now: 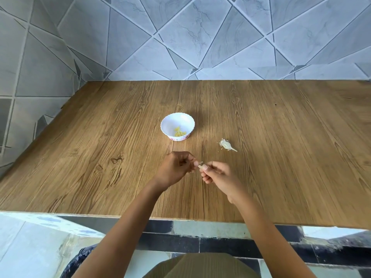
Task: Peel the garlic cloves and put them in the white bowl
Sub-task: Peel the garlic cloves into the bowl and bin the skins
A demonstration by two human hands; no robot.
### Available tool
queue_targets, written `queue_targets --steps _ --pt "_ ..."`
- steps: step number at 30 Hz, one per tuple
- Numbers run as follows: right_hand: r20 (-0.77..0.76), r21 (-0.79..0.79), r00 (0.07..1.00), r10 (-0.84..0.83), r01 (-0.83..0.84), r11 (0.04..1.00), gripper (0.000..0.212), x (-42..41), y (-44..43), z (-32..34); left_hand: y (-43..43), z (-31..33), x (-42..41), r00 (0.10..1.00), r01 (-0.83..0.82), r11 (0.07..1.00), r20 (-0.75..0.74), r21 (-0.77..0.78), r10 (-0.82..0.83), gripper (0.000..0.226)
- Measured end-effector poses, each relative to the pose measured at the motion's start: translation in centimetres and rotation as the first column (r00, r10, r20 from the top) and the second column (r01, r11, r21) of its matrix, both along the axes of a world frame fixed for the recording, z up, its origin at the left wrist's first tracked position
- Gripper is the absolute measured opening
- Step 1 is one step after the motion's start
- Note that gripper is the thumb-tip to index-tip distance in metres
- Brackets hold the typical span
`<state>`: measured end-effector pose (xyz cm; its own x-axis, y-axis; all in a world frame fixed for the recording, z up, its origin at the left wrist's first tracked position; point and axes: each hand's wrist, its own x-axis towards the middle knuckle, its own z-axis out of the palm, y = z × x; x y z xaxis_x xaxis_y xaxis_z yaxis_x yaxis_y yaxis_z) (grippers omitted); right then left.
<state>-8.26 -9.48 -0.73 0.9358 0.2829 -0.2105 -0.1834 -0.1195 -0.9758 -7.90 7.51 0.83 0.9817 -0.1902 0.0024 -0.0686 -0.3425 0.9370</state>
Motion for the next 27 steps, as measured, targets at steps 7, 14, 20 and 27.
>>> queue_targets --steps 7,14,20,27 --pt "0.085 0.081 0.996 -0.029 0.022 0.996 0.011 -0.4 0.3 -0.8 -1.0 0.6 -0.6 0.938 -0.154 0.963 -0.339 -0.22 0.073 0.017" --pt "0.448 -0.092 0.892 -0.056 0.108 0.99 0.01 -0.3 0.3 -2.0 -2.0 0.2 -1.1 0.913 -0.308 0.931 -0.335 -0.197 0.231 0.022" --pt "0.514 -0.102 0.852 -0.099 0.176 0.979 0.014 -0.5 0.3 -2.7 -2.8 -0.4 -1.7 0.9 -0.358 0.909 -0.337 -0.214 0.276 0.022" --pt "0.326 -0.05 0.94 -0.099 0.122 0.991 0.007 -0.3 -0.2 -2.2 -1.6 0.0 -1.5 0.97 -0.182 0.974 -0.189 -0.138 0.154 0.005"
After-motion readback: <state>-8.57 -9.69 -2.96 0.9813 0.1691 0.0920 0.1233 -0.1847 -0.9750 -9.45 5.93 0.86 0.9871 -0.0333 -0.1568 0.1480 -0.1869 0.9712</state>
